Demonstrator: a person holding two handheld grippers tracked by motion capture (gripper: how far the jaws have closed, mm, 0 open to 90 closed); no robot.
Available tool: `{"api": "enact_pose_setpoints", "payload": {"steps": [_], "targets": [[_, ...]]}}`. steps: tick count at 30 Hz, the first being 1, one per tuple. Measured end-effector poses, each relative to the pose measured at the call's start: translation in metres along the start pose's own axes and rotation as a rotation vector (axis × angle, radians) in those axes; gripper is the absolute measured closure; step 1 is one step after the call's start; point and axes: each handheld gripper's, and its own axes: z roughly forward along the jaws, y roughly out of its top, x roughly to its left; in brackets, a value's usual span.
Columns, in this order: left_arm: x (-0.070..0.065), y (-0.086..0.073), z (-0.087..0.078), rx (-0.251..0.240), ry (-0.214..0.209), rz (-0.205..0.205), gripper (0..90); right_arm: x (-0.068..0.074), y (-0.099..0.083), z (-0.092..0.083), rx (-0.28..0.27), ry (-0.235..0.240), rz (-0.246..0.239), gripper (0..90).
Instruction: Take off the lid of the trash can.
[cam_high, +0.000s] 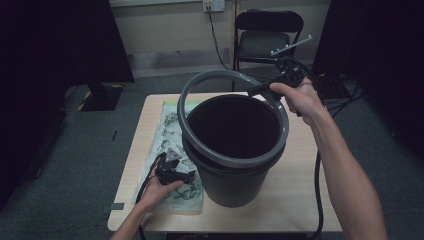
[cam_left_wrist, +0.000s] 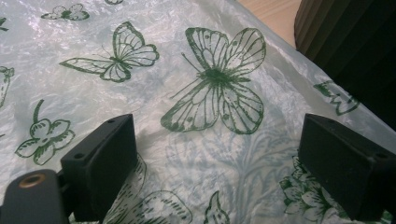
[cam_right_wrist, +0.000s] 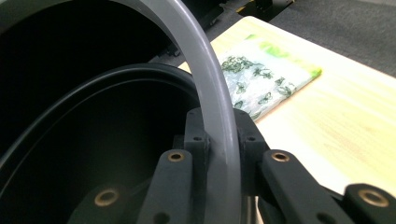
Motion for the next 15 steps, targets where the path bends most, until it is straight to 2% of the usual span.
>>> {"api": "enact_pose_setpoints", "payload": {"steps": [5, 15], "targets": [[0.000, 0.000, 0.000, 0.000, 0.000, 0.000, 10.9, -0.009, -0.005, -0.002, -0.031, -0.025, 0.064, 79.8], [0.000, 0.000, 0.000, 0.000, 0.000, 0.000, 10.9, -0.022, -0.010, -0.010, -0.090, -0.149, 0.201, 80.0]]}}
